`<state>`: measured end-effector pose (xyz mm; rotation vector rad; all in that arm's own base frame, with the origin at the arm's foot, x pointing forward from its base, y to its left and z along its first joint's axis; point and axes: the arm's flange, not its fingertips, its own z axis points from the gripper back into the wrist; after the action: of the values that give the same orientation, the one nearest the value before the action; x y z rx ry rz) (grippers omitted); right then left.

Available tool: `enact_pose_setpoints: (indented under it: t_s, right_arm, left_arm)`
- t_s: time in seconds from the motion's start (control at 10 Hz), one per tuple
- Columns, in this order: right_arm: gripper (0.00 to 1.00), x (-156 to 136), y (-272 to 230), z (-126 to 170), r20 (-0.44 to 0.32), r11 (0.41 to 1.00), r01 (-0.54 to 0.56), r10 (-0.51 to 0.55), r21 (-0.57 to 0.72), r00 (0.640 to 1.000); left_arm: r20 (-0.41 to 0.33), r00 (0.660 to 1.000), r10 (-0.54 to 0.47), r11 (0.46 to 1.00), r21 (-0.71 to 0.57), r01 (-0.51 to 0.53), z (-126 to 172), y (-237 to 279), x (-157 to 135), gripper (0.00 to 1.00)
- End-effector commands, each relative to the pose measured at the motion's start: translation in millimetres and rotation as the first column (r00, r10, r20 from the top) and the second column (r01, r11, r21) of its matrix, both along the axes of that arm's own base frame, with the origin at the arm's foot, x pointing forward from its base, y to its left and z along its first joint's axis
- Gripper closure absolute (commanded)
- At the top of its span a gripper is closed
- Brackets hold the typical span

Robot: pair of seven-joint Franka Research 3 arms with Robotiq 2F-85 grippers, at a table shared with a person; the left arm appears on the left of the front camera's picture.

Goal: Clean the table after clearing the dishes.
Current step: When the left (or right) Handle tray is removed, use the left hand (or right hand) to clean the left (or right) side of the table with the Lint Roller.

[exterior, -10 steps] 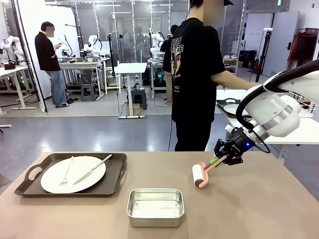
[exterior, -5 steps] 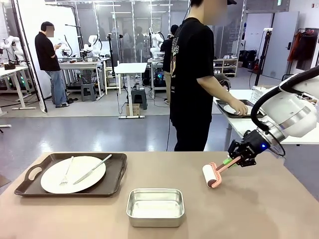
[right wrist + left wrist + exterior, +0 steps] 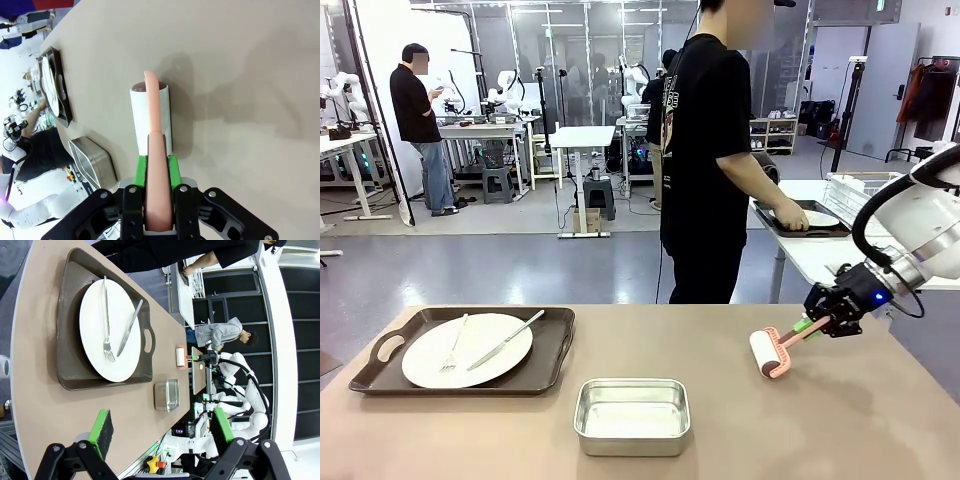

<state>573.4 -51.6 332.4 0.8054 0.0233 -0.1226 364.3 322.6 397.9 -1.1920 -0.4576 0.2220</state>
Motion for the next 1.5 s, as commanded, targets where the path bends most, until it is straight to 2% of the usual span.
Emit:
enact_pose_setpoints:
  t_s: [0.0,0.4,0.6,1.0,1.2,1.4]
  right_arm:
    - [0.79,-18,-33,-23,0.0,0.994,-0.01,0.011,-0.111,1.0]
    - [0.79,-29,-91,-16,-0.016,0.982,0.034,-0.038,-0.185,0.999]
    - [0.79,-35,-107,-14,-0.051,0.975,0.072,-0.085,-0.21,0.995]
    - [0.79,-52,-127,1,-0.096,0.927,0.15,-0.194,-0.342,0.976]
    - [0.79,-61,-125,17,-0.097,0.915,0.144,-0.193,-0.376,0.976]
    - [0.79,-67,-115,38,-0.096,0.924,0.095,-0.139,-0.37,0.986]
  left_arm:
    - [0.003,1.0,0.004,1.0,0.002,-0.004,0,2,-2,0.0]
    - [0.003,1.0,0.004,1.0,0.002,-0.004,0,2,-2,0.0]
    - [0.003,1.0,0.004,1.0,0.002,-0.004,0,2,-2,0.0]
    - [0.003,1.0,0.004,1.0,0.002,-0.004,0,2,-2,0.0]
    - [0.003,1.0,0.004,1.0,0.002,-0.004,0,2,-2,0.0]
    - [0.003,1.0,0.004,1.0,0.002,-0.004,0,2,-2,0.0]
